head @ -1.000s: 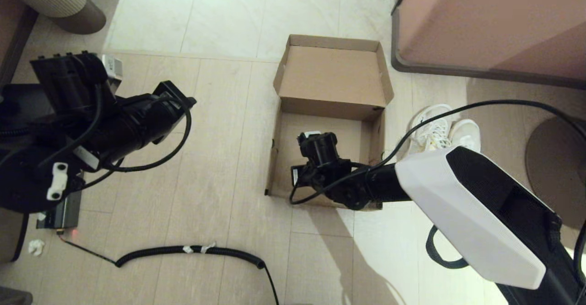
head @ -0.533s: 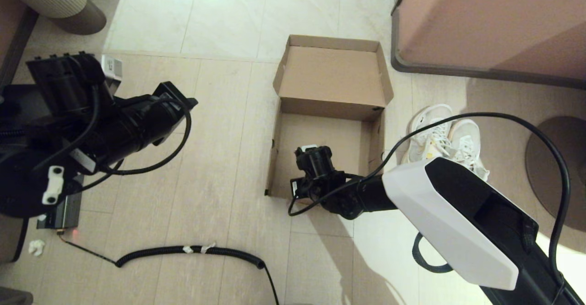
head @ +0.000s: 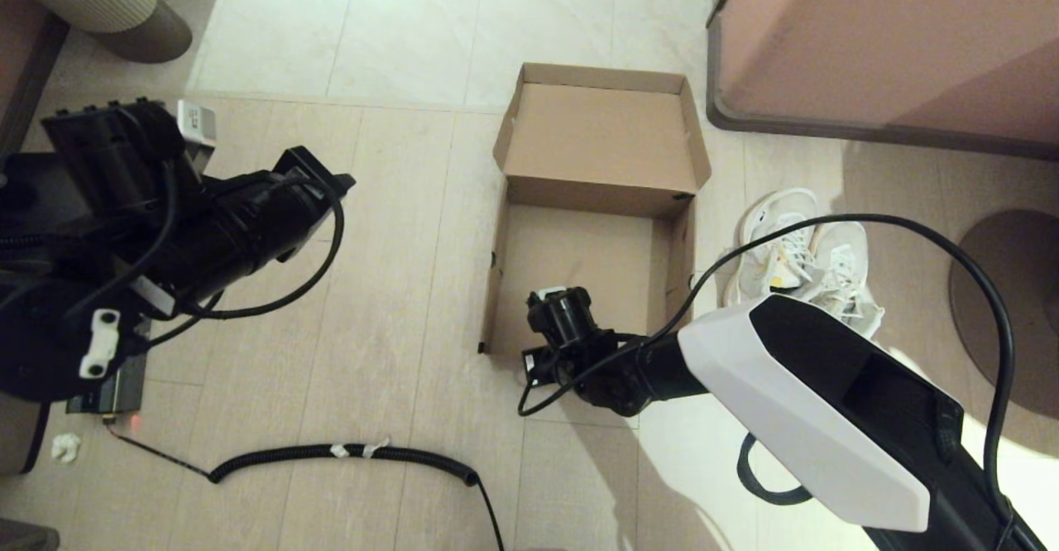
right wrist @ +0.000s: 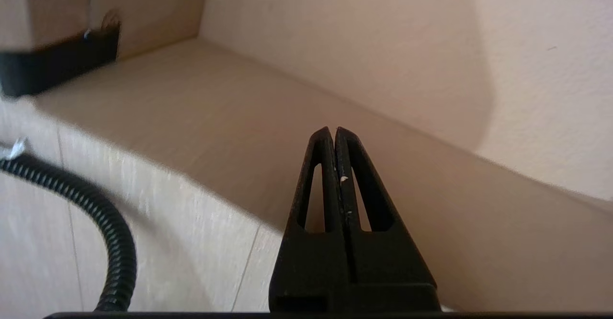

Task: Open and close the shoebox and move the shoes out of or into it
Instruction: Put the shoes into the shoe box

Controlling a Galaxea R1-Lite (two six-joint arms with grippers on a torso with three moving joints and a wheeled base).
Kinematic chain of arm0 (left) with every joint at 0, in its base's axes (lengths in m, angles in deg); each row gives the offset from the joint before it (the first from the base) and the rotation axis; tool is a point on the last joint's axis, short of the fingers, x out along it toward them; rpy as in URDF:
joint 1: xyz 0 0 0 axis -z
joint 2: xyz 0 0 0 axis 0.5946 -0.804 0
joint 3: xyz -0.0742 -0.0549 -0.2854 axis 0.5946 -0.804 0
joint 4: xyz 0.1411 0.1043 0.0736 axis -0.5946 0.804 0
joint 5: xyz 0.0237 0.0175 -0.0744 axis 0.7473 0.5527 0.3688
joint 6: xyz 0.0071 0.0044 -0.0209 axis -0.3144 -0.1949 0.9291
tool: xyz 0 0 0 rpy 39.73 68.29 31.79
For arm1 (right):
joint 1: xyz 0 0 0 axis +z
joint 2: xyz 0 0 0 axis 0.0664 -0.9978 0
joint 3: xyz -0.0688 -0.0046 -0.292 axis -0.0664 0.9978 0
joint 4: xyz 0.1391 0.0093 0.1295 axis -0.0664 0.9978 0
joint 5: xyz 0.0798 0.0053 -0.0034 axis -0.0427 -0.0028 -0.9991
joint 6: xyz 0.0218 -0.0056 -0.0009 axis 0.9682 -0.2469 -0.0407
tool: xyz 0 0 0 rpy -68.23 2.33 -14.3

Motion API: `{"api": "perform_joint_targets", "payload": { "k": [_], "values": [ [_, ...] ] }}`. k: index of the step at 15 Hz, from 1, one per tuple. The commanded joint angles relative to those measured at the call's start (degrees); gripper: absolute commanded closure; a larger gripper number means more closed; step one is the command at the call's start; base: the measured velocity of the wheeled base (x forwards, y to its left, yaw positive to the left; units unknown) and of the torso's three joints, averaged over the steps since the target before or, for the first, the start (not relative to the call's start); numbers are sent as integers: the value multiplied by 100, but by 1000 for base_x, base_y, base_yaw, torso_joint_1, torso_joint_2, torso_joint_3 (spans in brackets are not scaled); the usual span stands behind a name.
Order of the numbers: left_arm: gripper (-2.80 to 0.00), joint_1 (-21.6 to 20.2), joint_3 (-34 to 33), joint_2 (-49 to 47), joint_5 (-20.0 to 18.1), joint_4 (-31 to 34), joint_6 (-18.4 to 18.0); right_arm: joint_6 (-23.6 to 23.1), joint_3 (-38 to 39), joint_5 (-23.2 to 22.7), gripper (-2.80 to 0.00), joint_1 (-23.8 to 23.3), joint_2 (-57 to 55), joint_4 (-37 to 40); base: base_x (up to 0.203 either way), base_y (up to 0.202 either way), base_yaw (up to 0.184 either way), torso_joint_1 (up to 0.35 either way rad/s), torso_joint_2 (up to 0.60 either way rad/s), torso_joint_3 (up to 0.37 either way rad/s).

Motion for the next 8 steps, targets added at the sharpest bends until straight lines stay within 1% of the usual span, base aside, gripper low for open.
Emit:
{"api": "perform_joint_targets", "payload": {
  "k": [1, 4, 8],
  "values": [
    [0, -1, -9, -50, 6, -31, 21, 6, 23, 9, 0, 87, -6, -9, 0, 0, 0, 0, 0, 0],
    [0, -1, -6, 18, -12, -43, 14, 23, 61, 105, 0, 163, 2, -18, 0, 0, 0, 0, 0, 0],
    [0, -1, -24, 37, -12, -43, 21, 32, 380, 121, 0, 260, 141, -51, 0, 0, 0, 0, 0, 0]
  ]
}}
